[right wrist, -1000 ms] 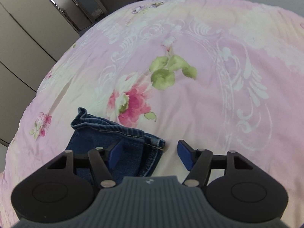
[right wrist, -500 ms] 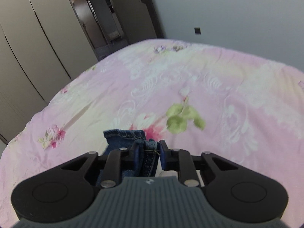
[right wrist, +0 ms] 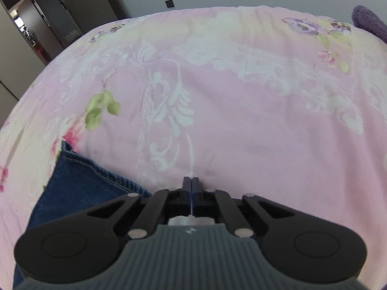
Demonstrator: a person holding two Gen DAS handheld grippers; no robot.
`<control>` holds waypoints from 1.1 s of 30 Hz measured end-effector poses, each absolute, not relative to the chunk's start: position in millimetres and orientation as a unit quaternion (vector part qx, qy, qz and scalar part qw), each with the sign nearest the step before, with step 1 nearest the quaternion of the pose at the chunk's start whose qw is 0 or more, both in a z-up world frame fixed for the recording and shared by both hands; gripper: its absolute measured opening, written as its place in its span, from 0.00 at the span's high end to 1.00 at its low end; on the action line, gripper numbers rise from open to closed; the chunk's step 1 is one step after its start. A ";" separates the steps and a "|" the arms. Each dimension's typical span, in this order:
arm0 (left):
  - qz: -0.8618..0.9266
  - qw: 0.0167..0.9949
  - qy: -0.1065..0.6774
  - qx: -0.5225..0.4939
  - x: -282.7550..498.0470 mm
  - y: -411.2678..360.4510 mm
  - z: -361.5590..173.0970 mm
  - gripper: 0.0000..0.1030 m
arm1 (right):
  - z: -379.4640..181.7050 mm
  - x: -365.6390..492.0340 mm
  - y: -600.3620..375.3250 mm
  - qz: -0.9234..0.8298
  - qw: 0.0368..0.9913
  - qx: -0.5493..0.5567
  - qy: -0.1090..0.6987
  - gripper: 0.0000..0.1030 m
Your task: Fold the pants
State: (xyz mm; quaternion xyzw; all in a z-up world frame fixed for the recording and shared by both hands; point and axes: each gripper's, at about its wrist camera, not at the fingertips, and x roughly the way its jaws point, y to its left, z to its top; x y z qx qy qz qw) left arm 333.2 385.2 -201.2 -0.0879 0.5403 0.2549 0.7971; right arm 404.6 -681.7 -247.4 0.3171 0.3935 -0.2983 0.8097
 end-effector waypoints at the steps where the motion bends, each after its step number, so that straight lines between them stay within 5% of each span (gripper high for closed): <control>1: 0.256 0.801 0.535 -0.083 331.2 383.7 -198.3 0.17 | -239.9 404.1 -682.1 -0.284 0.817 0.310 0.394 0.97; 4: 0.264 0.819 0.506 -0.054 321.3 371.1 -182.5 0.18 | -212.2 408.4 -670.4 -0.233 0.844 0.276 0.396 0.92; 8: 0.240 0.842 0.482 -0.032 312.3 344.5 -158.1 0.18 | -188.1 429.3 -642.0 -0.152 0.874 0.229 0.401 0.68; 21: -0.016 0.866 0.496 0.051 239.8 180.8 -111.1 0.32 | -178.1 420.7 -453.9 0.061 0.870 0.147 0.466 0.67; 33: -0.011 0.825 0.555 0.109 159.5 111.8 -175.9 0.30 | -170.3 300.5 -298.4 0.183 0.851 0.119 0.478 0.59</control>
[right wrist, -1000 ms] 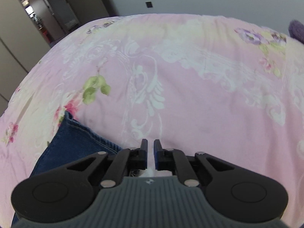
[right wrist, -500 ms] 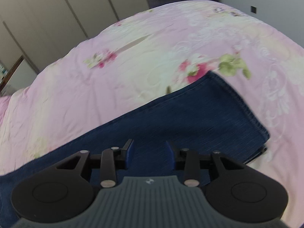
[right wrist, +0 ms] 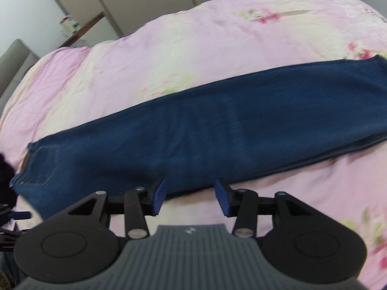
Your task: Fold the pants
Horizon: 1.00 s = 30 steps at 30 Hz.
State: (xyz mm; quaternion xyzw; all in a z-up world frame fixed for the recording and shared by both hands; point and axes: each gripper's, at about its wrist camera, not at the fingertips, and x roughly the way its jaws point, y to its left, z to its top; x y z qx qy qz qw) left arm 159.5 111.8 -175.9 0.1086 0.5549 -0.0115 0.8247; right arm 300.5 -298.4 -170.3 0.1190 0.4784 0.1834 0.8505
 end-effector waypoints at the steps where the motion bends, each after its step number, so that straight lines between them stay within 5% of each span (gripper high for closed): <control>1: 0.000 0.826 0.554 0.101 157.7 114.6 -180.4 0.30 | -170.0 287.9 -284.3 0.193 0.850 0.118 0.476 0.59; 5: 0.020 0.836 0.546 0.051 164.5 122.0 -183.7 0.31 | -172.3 248.2 -234.5 0.220 0.854 0.082 0.464 0.56; 7: 0.026 0.843 0.535 0.037 166.6 124.3 -179.6 0.43 | -174.1 232.2 -209.7 0.235 0.856 0.050 0.457 0.55; 9: 0.019 0.854 0.519 0.020 164.9 127.3 -173.6 0.72 | -176.5 217.1 -184.2 0.263 0.856 0.006 0.445 0.55; 11: 0.005 0.866 0.501 0.008 162.1 129.9 -166.4 0.88 | -178.5 206.5 -158.9 0.293 0.852 -0.037 0.432 0.55; 17: -0.029 0.874 0.484 0.020 155.4 138.5 -148.2 0.96 | -184.7 186.2 -84.6 0.414 0.812 -0.139 0.388 0.54; 22: -0.058 0.873 0.484 0.016 158.0 144.5 -141.7 0.97 | -184.4 189.0 -38.0 0.487 0.783 -0.188 0.339 0.49; 30: -0.075 0.868 0.492 -0.003 157.4 153.6 -136.3 0.97 | -201.3 212.9 14.7 0.530 0.757 -0.215 0.317 0.53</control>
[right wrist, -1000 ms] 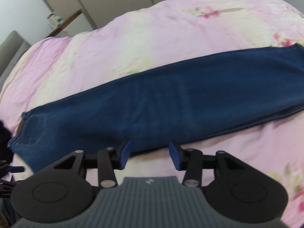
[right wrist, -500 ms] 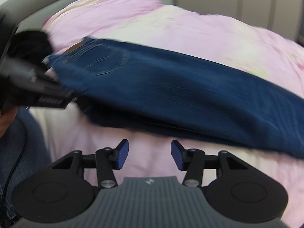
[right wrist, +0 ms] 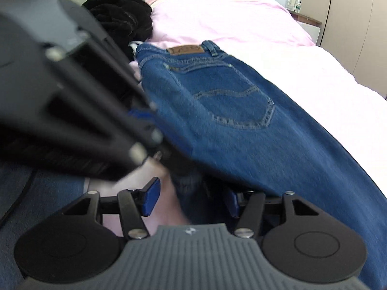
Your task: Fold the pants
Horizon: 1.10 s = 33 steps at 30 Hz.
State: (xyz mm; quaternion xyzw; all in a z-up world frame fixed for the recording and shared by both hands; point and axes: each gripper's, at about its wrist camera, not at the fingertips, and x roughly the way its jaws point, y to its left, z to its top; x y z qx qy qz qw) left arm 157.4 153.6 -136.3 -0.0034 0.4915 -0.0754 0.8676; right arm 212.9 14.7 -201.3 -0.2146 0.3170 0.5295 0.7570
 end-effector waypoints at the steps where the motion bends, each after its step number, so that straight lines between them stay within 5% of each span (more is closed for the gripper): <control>1: -0.073 0.867 0.493 -0.010 156.2 157.0 -134.2 0.96 | -203.0 214.8 17.9 0.538 0.752 -0.208 0.320 0.63; 2: -0.069 0.868 0.491 -0.016 154.3 160.4 -131.9 0.93 | -203.9 216.0 19.3 0.543 0.746 -0.203 0.329 0.86; 6: -0.042 0.877 0.476 -0.043 146.4 175.5 -127.6 0.80 | -204.9 210.1 17.8 0.542 0.741 -0.195 0.344 0.88; 14: -0.006 0.853 0.519 -0.057 163.0 178.1 -150.9 0.79 | -236.8 189.5 21.3 0.502 0.743 -0.184 0.403 0.92; 15: 0.003 0.845 0.530 -0.064 166.0 177.7 -155.1 0.79 | -238.3 189.5 20.6 0.499 0.741 -0.175 0.414 1.00; 27: -0.008 0.859 0.510 -0.034 186.8 141.6 -148.6 0.79 | -193.2 203.8 -50.8 0.389 0.826 -0.119 0.390 1.00; 33: -0.016 0.838 0.545 -0.009 204.6 128.8 -171.9 0.79 | -181.3 265.3 -86.1 0.277 0.876 -0.136 0.371 0.86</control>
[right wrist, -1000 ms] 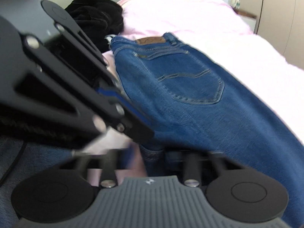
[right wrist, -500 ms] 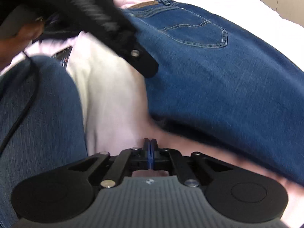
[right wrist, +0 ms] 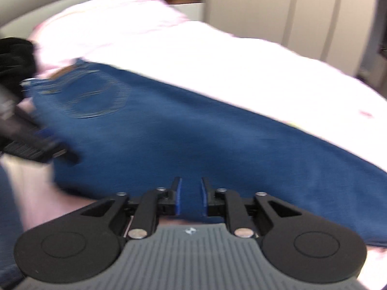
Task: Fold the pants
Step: 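Hold the jeans middle with the left tool while the right tool releases and moves toward the hem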
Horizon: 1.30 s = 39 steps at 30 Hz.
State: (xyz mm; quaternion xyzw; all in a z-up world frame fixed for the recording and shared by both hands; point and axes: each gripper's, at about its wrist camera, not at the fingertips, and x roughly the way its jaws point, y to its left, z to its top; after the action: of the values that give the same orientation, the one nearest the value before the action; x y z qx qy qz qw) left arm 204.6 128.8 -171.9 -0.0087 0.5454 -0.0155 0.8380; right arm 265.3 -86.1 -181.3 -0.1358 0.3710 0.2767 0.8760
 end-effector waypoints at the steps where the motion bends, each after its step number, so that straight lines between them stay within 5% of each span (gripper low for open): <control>1: -0.011 0.833 0.553 -0.009 206.0 130.9 -177.4 0.79 | -184.6 276.6 -93.6 0.262 0.879 -0.134 0.376 0.86; 7: -0.007 0.808 0.588 -0.030 219.0 142.4 -196.4 0.83 | -213.8 334.1 -152.0 0.182 0.881 -0.133 0.416 0.87; 9: -0.005 0.803 0.595 -0.027 224.6 141.8 -198.1 0.83 | -221.2 350.8 -167.5 0.148 0.883 -0.137 0.423 0.78; 13: -0.002 0.798 0.603 -0.009 228.6 135.0 -193.5 0.83 | -223.6 373.6 -203.5 0.098 0.888 -0.128 0.431 0.78; 18: -0.028 0.830 0.557 0.029 230.5 113.5 -168.7 0.83 | -214.0 386.0 -259.0 0.059 0.892 -0.101 0.436 0.75; 30: -0.160 0.862 0.476 0.071 300.6 -0.9 -141.9 0.83 | -201.1 363.1 -477.0 -0.077 0.871 0.247 0.418 0.55; 39: -0.195 0.855 0.475 0.078 373.0 -66.8 -152.7 0.83 | -236.3 359.5 -606.1 -0.143 0.811 0.422 0.379 0.53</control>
State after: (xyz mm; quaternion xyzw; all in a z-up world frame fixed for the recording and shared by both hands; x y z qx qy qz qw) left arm 373.0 -66.8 -152.7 0.0784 0.4747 -0.1950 0.8547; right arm 359.5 -606.1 -236.3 0.4224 0.3786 -0.1430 0.8111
